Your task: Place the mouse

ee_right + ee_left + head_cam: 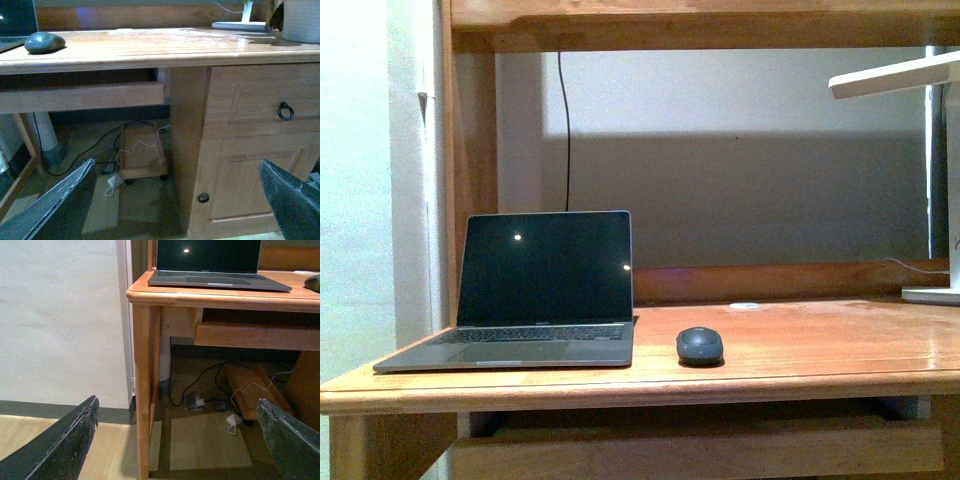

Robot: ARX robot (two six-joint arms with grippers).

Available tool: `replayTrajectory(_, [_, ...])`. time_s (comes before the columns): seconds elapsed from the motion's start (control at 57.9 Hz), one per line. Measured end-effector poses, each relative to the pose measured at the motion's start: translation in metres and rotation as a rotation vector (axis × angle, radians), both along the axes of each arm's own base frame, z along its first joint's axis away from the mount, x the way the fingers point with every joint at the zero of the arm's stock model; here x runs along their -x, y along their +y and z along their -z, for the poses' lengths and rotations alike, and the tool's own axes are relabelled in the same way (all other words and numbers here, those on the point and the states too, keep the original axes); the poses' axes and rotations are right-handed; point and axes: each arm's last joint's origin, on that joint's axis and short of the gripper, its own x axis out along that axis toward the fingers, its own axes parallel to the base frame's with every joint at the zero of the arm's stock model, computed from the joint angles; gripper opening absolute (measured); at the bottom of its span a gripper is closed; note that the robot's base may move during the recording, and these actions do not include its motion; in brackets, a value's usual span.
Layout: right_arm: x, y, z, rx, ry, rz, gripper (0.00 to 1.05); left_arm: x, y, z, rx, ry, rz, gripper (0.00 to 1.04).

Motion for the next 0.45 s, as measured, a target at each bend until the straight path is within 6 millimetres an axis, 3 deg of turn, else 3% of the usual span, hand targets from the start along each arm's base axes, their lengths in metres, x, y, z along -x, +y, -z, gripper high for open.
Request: replayTrajectory(0.449, [0.0000,0.0000,0.0000,0.000,0.000,0.000,0.97,0.0000,0.0000,0.0000,0.000,0.000,0.000,0.97])
